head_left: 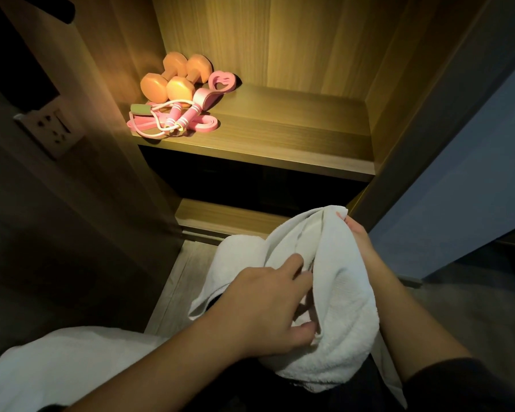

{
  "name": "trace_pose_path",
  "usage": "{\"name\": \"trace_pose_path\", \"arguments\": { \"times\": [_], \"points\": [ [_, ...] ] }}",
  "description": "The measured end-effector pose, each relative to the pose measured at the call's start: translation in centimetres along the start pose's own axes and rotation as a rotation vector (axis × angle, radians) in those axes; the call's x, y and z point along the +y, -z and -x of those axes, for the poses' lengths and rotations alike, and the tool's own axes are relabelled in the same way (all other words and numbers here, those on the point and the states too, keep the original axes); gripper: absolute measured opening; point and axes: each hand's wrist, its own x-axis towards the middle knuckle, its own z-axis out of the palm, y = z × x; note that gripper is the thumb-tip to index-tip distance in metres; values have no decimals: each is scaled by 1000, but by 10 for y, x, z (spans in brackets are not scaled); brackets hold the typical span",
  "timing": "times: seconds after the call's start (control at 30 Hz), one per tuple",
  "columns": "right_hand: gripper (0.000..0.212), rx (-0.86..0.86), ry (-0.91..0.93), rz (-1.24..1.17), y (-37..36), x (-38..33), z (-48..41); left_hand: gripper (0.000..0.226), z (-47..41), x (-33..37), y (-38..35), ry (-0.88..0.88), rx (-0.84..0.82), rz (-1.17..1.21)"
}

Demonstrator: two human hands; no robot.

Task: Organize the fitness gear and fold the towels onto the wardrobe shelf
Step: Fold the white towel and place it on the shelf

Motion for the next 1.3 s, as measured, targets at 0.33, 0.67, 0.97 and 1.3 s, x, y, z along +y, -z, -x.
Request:
{"name": "trace_pose_path", "arguments": {
  "times": [0.33,0.67,0.97,1.3],
  "points": [
    [21,-12,-75,93,3,4,-9,53,12,-20,0,87,-34,71],
    [18,11,-69,9,8,9,-10,17,18,-35,13,75,-104,416],
    [26,-127,136,53,3,-60,-15,11,23,-72,64,-3,-247,68],
    [25,-86,500,136,1,-203,-1,22,3,-130,184,6,50,-1]
  ]
}}
